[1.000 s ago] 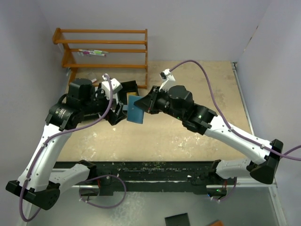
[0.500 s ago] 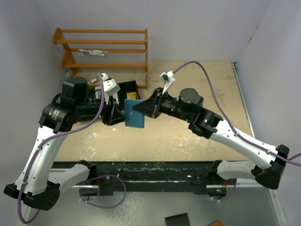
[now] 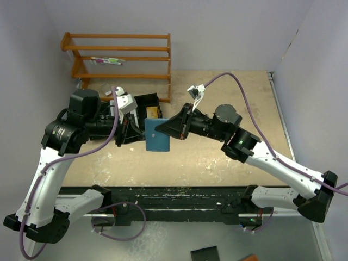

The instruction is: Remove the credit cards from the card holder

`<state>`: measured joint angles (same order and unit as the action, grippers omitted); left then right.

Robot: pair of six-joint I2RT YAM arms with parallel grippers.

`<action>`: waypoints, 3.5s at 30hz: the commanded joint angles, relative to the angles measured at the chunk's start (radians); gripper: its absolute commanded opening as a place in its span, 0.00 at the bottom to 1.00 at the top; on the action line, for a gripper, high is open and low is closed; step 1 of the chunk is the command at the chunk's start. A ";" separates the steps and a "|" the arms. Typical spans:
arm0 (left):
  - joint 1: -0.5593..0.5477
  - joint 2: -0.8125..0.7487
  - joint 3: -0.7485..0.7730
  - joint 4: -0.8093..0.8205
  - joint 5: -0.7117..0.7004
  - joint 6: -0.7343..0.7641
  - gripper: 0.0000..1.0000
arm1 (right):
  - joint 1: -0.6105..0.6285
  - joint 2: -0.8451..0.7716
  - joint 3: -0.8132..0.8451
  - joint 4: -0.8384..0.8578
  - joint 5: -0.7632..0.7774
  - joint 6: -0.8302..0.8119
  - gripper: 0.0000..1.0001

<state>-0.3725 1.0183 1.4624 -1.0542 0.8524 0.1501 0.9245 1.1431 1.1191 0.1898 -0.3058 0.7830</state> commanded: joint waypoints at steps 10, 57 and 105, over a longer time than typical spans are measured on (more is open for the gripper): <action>0.007 0.012 0.055 0.018 0.045 0.010 0.00 | -0.042 -0.016 -0.037 0.174 -0.079 0.074 0.44; 0.005 0.198 0.191 -0.127 -0.172 0.049 0.00 | 0.172 0.131 0.060 -0.139 0.354 -0.624 0.74; 0.005 -0.097 -0.116 -0.032 0.027 0.293 0.58 | -0.046 0.239 0.242 -0.057 -0.669 -0.294 0.00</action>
<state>-0.3672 0.9039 1.3437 -1.0943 0.8249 0.4355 0.8825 1.3773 1.2861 0.0395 -0.9070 0.4442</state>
